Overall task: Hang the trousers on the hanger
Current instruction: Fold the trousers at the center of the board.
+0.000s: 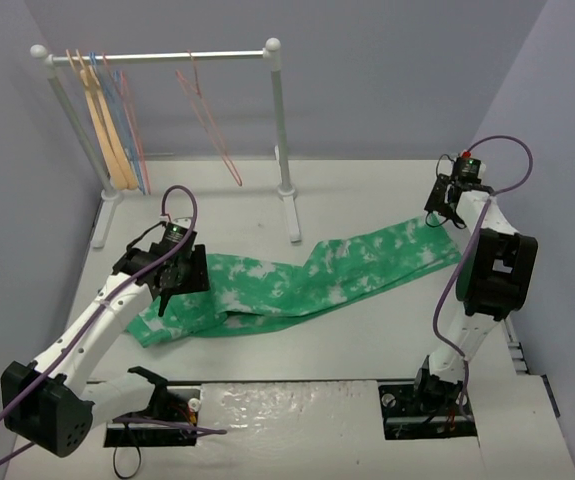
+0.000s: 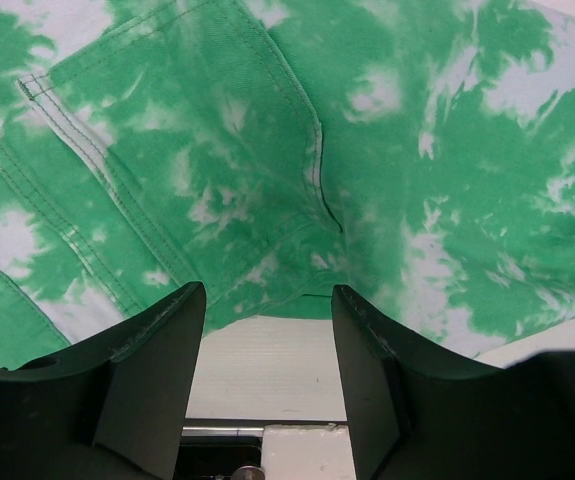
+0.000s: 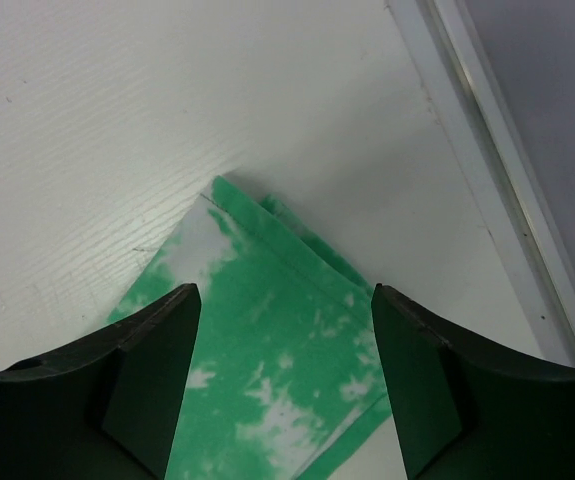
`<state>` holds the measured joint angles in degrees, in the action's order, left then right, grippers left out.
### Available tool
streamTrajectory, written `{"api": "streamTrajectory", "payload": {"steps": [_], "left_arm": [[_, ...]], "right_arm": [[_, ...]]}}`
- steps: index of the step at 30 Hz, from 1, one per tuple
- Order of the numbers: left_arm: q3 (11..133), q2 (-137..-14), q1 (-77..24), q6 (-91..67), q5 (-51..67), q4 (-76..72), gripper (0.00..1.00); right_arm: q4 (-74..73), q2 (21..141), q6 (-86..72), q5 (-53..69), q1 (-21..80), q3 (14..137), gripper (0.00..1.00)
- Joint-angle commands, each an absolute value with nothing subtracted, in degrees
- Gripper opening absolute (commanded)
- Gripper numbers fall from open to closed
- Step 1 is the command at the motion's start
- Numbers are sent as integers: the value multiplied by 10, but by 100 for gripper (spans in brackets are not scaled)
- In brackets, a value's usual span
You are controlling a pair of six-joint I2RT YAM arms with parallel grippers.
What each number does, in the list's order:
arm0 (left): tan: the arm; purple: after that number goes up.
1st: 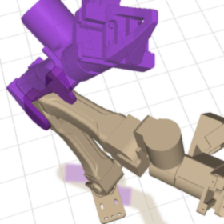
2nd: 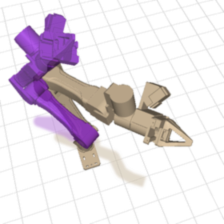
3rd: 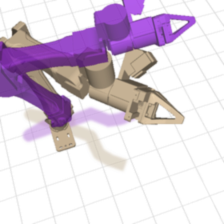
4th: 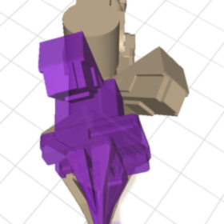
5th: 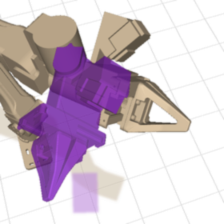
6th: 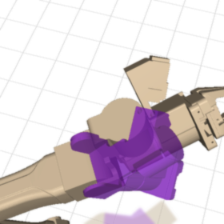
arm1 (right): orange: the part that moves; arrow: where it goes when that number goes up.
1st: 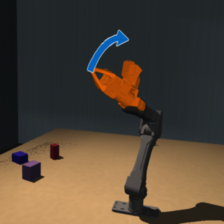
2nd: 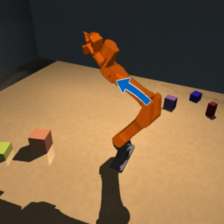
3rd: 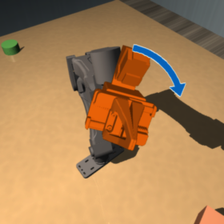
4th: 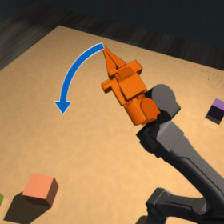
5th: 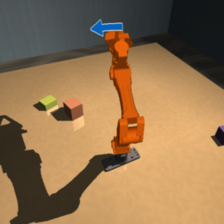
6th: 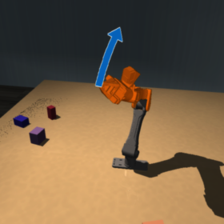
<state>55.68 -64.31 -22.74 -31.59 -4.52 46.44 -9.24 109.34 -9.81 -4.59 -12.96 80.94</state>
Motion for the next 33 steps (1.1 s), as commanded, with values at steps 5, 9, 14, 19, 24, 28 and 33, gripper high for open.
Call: {"api": "streamTrajectory", "payload": {"steps": [5, 9, 14, 19, 24, 28, 33], "left_arm": [[568, -629, -223, -317, -45, 454, 50], [564, -628, -223, -315, -38, 452, 50], [561, -620, -223, -313, -39, 454, 50], [560, -617, -222, -313, -38, 458, 50], [561, -617, -222, -312, -37, 458, 50], [564, -617, -222, -310, -36, 459, 50], [566, -615, -221, -306, -37, 462, 50]], "right_arm": [[-124, 1037, -190, -137, -141, 735, 64], [-125, 1056, -217, -137, -145, 721, 57], [-123, 1076, -234, -132, -147, 717, 51], [-116, 1084, -239, -128, -149, 716, 40], [-112, 1084, -243, -127, -151, 705, 26], [-112, 1074, -243, -133, -151, 697, 7], [-117, 1016, -239, -152, -151, 691, 0]]}}
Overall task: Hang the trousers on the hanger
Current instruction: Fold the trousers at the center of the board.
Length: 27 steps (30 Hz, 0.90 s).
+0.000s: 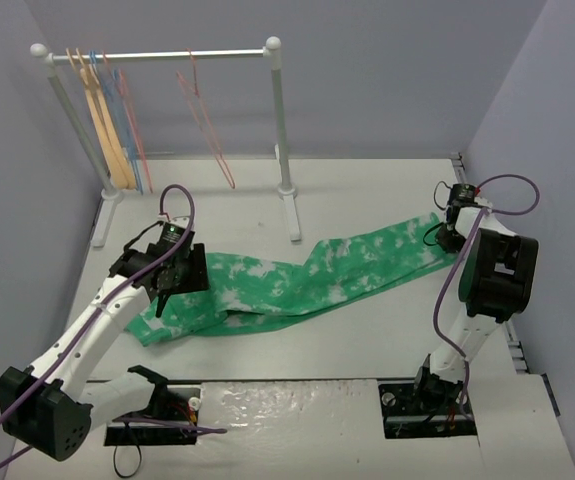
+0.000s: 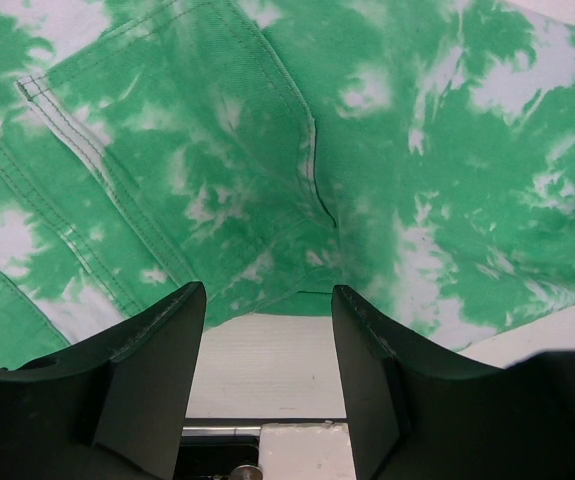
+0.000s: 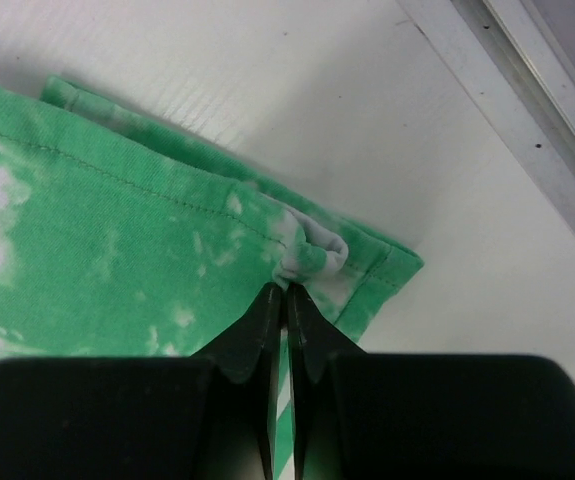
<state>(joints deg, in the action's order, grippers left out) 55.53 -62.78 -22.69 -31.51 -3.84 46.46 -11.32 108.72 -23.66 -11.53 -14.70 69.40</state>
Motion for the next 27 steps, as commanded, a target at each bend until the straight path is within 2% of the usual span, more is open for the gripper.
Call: {"api": "streamTrajectory", "payload": {"steps": [1, 9, 13, 15, 18, 20, 27], "left_arm": [[566, -615, -220, -305, -37, 464, 50], [564, -619, -216, -304, -38, 461, 50], [557, -624, -211, -310, -40, 459, 50], [553, -623, -209, -317, -43, 457, 50], [540, -622, -203, -323, -49, 449, 50], [533, -629, -198, -329, -47, 438, 50], [527, -712, -190, -362, -24, 386, 50]], "right_arm": [[-121, 1006, -239, -159, -151, 691, 0], [-149, 994, -245, -172, -159, 674, 1], [-148, 1015, -244, -154, -156, 671, 20], [-141, 998, -235, -155, -139, 675, 27], [-109, 965, -200, -129, -107, 685, 43], [-81, 955, -187, -88, -75, 683, 48], [39, 1014, -262, 37, -52, 593, 47]]}}
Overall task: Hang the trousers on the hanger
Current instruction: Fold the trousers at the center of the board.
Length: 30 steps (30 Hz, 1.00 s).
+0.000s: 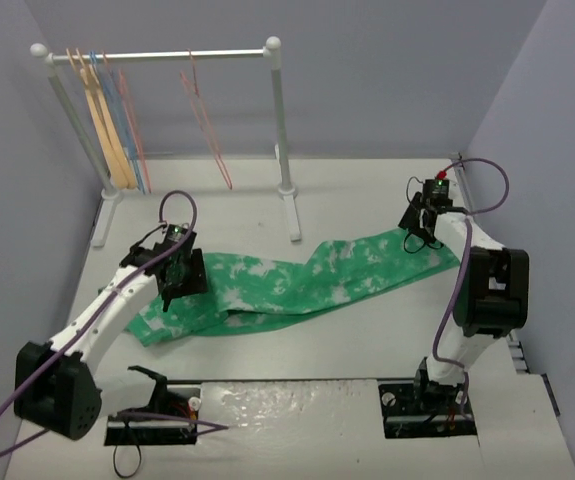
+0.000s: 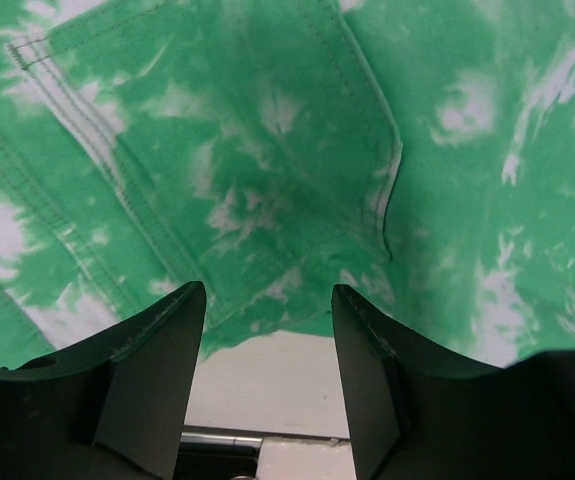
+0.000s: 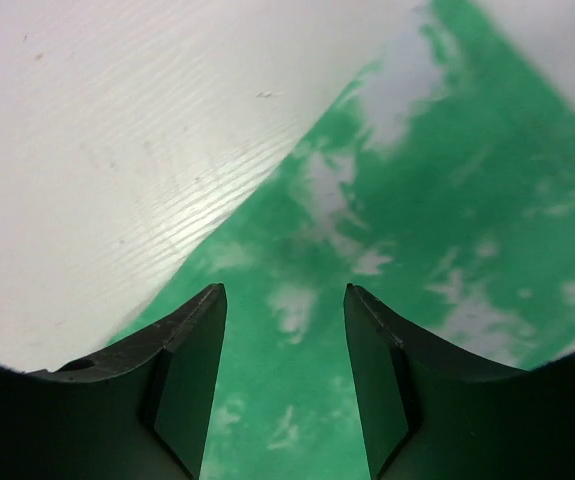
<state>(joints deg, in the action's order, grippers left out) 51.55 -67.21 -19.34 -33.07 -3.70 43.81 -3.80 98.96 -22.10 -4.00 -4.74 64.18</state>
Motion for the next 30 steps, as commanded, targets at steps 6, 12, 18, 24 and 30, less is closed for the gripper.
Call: {"api": "streamTrajectory", "payload": {"steps": [6, 12, 18, 24, 30], "left_arm": [[540, -749, -190, -382, -12, 371, 50], [575, -738, -170, -384, -27, 403, 50], [592, -700, -162, -398, -48, 450, 50], [500, -631, -162, -487, -41, 452, 53], [424, -612, -162, -560, -22, 443, 54]], "right_arm": [[76, 1069, -299, 54, -98, 562, 45], [48, 1077, -310, 11, -216, 604, 45], [13, 1089, -297, -32, -237, 683, 45], [14, 1077, -278, -6, -205, 696, 46], [16, 1079, -273, 17, -175, 697, 47]]}}
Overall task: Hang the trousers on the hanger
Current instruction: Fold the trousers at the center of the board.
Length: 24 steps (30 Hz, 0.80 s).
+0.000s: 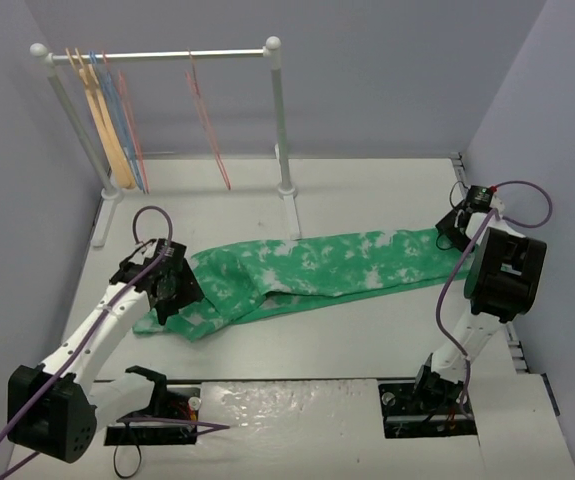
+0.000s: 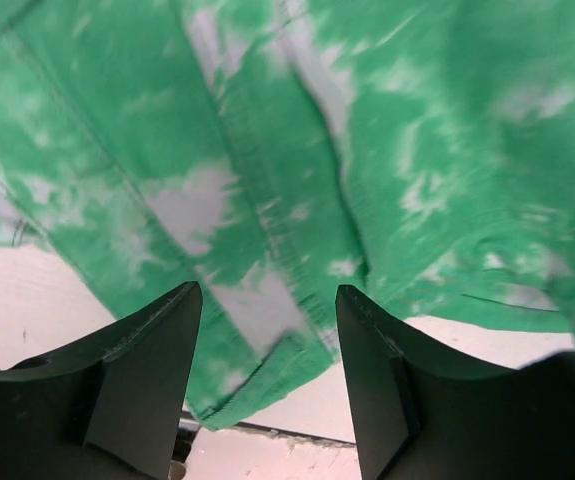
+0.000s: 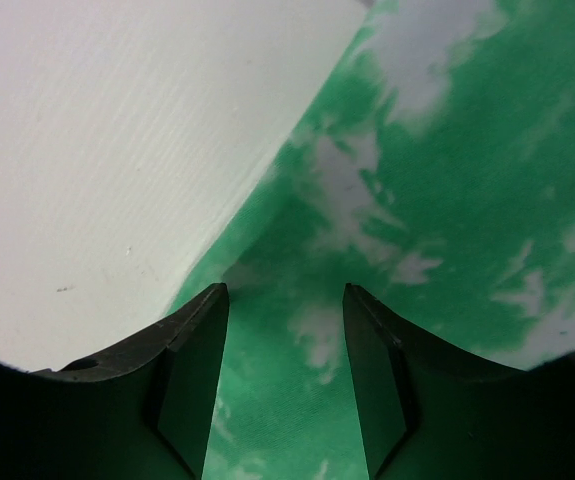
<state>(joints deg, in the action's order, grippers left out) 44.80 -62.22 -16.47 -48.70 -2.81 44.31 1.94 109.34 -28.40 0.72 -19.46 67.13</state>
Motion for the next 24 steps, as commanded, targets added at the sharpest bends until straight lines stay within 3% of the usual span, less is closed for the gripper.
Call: {"api": "streamTrajectory", "payload": {"steps": [1, 6, 12, 24], "left_arm": [[417, -607, -162, -569, -26, 443, 55], [437, -562, -163, -602, -71, 496, 58], [472, -512, -162, -624, -128, 573, 71], [412, -614, -131, -624, -75, 452, 73]], "right_arm": [[17, 1079, -269, 18, -172, 698, 47], [16, 1077, -264, 34, -157, 698, 48], [18, 1075, -259, 45, -149, 700, 49], [24, 1072, -257, 63, -142, 700, 50]]}}
